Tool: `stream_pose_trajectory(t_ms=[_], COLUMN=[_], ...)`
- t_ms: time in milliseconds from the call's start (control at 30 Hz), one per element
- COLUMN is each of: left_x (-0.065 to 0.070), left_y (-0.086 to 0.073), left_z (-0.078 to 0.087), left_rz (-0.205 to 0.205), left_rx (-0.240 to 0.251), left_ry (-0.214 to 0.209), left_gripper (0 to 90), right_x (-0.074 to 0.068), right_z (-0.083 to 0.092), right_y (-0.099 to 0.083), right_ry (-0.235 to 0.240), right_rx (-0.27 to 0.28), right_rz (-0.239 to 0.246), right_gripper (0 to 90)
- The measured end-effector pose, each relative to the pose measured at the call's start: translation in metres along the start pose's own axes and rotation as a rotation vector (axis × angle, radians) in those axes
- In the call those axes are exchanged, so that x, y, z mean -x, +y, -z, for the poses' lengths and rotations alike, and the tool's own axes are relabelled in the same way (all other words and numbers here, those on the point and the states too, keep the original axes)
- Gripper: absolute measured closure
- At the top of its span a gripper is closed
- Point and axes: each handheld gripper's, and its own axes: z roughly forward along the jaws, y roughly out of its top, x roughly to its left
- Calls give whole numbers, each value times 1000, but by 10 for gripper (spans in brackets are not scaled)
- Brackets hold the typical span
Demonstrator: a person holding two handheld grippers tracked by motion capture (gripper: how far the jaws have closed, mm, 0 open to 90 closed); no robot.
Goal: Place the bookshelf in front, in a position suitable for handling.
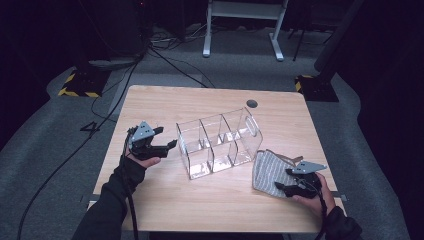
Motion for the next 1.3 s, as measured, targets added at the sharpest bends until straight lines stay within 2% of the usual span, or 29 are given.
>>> stream_pose_trajectory(t_ms=[33,67,167,233,367,467,533,600,667,733,767,867,900,967,1067,1233,1300], left_x=[0,12,32,46,77,91,94,95,93,91,90,90,90,91,93,92,89], left_y=[0,-3,-8,-14,-27,-27,-23,-21,-14,-10,-7,-1,1,4,5,9,12], left_z=[0,7,15,19,15,5,-3,-6,-12,-13,-14,-15,-16,-18,-23,-27,-30], left_rz=[0,-15,-62,-47,-81,-105,-125,-125,-109,-87,-93,-78,-79,-82,-87,-85,-88], left_rx=[0,-4,-24,-17,-67,-84,-87,-77,-43,-23,-20,7,1,8,-13,-26,-35], left_ry=[0,-13,-24,-42,-48,-68,-78,-72,-41,-36,-7,25,30,30,33,74,65], left_gripper=[252,252,249,242,218,214,212,205,186,224,223,285,350,383,492,499,510], right_x=[0,0,0,-1,-1,-2,-3,-3,-4,-5,-5,-10,-12,-15,-16,-15,-15], right_z=[0,0,0,0,0,0,0,0,3,5,7,8,8,7,6,3,3], right_y=[0,0,0,0,0,1,1,1,3,4,5,8,9,10,10,8,7], right_ry=[0,-2,-4,-9,-10,-17,-18,-19,-21,-27,-25,-26,-25,-23,-22,-20,-18], right_rx=[0,2,1,-1,0,-3,0,-1,2,18,23,26,23,18,13,-2,-4], right_rz=[0,4,4,5,4,8,18,21,33,34,33,44,52,62,58,53,48], right_gripper=[295,294,294,295,294,293,292,293,312,320,322,323,324,329,333,342,343])
